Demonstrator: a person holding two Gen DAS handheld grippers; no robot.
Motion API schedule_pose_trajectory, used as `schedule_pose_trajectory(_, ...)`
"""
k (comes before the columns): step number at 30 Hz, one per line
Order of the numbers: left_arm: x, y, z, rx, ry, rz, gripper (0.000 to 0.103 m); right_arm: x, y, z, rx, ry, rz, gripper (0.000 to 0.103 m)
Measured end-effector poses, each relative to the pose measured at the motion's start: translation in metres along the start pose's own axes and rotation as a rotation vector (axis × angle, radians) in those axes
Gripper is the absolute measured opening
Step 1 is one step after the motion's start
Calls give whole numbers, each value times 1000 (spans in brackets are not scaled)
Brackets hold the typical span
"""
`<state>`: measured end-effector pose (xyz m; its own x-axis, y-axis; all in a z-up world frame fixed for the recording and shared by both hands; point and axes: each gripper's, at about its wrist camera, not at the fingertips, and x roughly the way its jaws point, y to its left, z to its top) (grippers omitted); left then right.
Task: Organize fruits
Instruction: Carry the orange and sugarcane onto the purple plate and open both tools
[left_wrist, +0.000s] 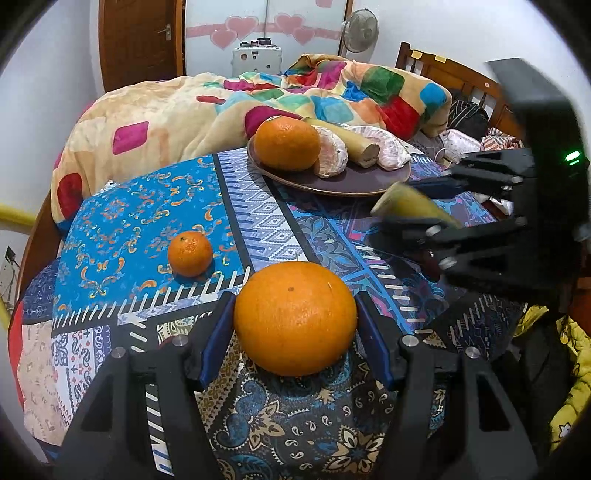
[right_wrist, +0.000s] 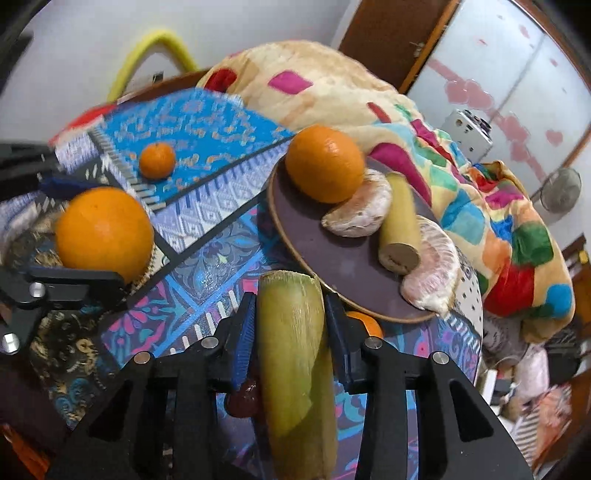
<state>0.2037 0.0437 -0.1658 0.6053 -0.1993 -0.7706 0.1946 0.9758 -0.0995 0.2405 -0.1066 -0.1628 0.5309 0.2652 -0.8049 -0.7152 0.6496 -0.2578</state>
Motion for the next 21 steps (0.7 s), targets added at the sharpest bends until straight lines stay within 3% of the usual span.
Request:
schedule_pose_trajectory(9,2,-4,3,-17,-5,28,64,-64,-38,-33,183,-141,8,33)
schedule_pose_trajectory(15,6,-8,12,-37,-16,44,63,-77,-66,-44,313,-198,3,33)
schedule_pose_trajectory(21,8,-16,29,-37,-48,47,63,-75,-81,-43,358,-226,9,33)
